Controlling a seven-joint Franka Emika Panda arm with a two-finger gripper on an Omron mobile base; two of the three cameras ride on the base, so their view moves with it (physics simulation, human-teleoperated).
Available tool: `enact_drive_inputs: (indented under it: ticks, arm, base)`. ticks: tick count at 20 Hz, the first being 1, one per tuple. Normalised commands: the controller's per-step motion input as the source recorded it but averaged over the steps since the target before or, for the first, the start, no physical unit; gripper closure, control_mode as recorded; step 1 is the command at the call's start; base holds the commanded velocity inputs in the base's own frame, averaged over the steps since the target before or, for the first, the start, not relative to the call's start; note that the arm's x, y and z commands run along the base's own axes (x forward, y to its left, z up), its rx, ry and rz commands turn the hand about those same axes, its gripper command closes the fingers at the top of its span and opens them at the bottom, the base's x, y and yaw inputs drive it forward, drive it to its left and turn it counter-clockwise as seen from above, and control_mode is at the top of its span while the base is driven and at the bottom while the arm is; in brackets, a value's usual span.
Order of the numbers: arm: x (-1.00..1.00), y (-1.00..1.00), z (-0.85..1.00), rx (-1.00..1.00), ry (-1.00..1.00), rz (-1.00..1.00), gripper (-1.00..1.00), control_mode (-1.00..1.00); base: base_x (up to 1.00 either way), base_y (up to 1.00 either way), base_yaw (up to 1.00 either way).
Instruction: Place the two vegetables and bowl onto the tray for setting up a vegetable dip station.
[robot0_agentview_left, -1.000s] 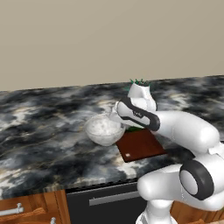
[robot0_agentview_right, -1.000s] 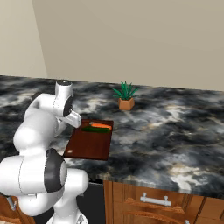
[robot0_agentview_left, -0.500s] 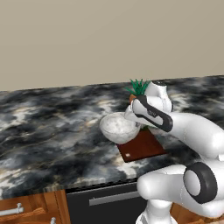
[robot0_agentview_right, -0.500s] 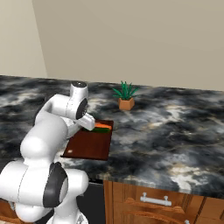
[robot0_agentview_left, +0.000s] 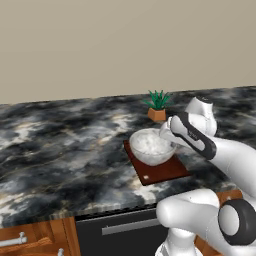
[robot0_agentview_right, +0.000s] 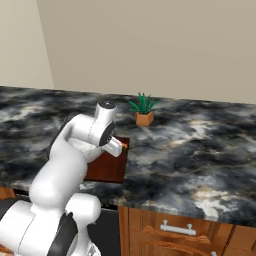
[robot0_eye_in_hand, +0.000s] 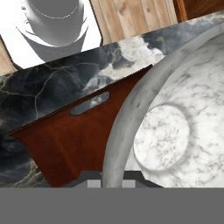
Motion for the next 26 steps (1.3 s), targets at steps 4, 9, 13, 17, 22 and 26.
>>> enact_drive_inputs:
  ticks: [4,9,13,17,22,26]
  arm:
    - [-0.03,-0.33,0.0,0.02,0.0,-0.01,1.0,-1.0]
    - [-0.01,-0.11,-0.04,0.0,0.0,-0.01,1.0,-1.0]
    - [0.0,-0.09,-0.03,0.0,0.0,0.0,1.0,-1.0]
    - [0.0,-0.09,-0.12,0.0,0.0,0.0,1.0,-1.0]
    - [0.0,-0.03,-0.18,0.0,0.0,0.0,1.0,-1.0]
    - [0.0,-0.09,-0.17,0.0,0.0,0.0,1.0,-1.0]
  base:
    - [0.0,0.0,0.0]
    - [0.0,0.0,0.0]
    - [0.0,0.0,0.0]
    - [0.0,0.0,0.0]
    - [0.0,0.0,0.0]
    - [0.0,0.0,0.0]
